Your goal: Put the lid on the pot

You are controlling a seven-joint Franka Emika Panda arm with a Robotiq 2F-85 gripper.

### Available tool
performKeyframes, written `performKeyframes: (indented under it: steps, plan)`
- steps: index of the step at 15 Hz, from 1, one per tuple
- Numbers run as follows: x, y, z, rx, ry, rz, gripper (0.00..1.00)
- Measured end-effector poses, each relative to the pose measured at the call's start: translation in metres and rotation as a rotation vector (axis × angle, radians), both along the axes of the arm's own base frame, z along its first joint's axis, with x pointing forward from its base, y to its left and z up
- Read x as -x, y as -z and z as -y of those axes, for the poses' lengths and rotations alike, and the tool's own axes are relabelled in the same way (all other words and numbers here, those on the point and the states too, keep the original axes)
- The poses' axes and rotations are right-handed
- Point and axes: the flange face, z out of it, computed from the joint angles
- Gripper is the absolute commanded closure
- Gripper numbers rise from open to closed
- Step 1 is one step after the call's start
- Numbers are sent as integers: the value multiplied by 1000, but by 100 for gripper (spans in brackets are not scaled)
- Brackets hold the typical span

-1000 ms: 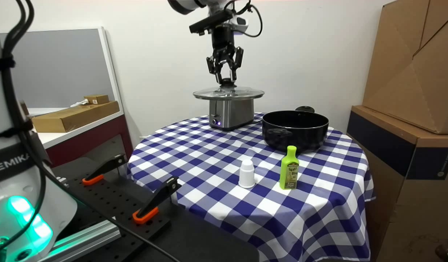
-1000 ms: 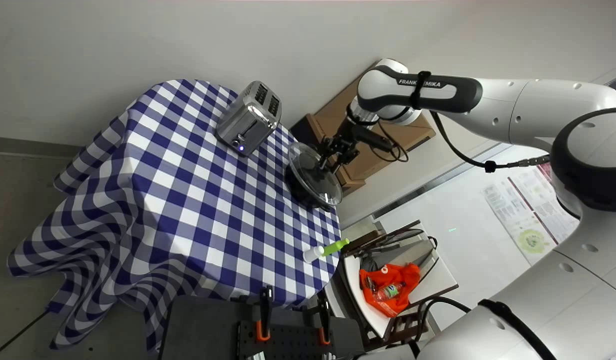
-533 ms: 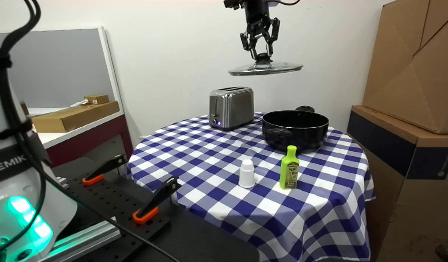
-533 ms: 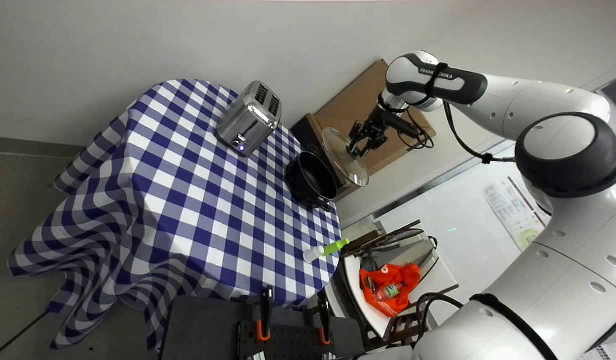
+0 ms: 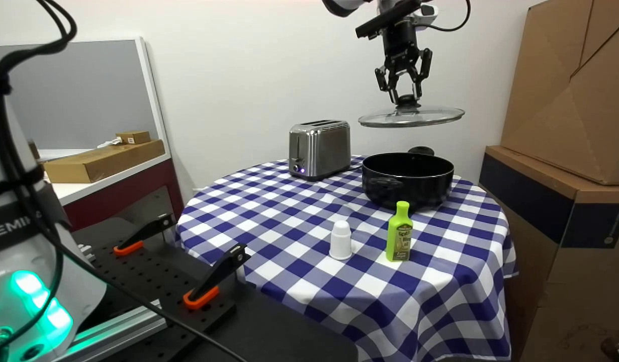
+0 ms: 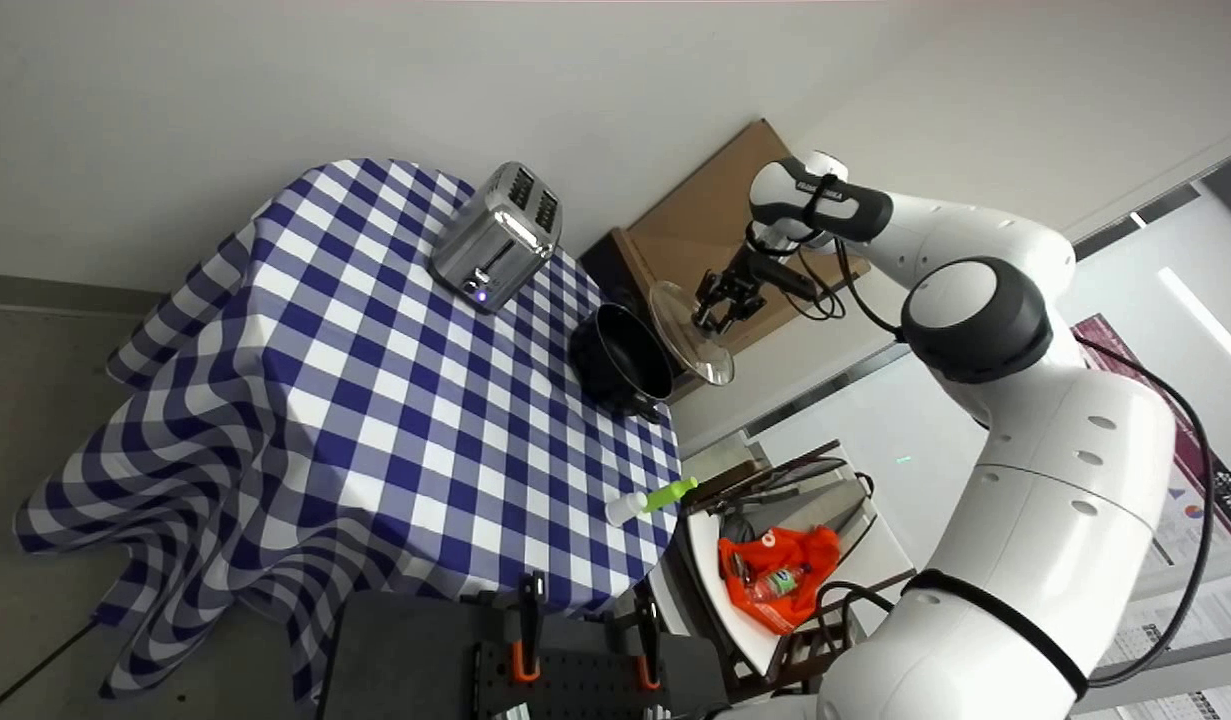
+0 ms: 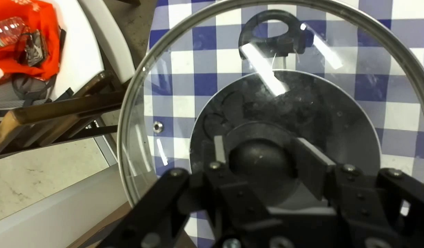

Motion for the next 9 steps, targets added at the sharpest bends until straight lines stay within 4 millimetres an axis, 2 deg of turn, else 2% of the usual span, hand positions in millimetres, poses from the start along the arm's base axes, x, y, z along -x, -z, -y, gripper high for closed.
performKeyframes:
  steps: [3, 9]
  plan:
    - [-19, 24, 4, -1, 3, 14, 76]
    - [-50, 77, -13, -6, -27, 30, 76]
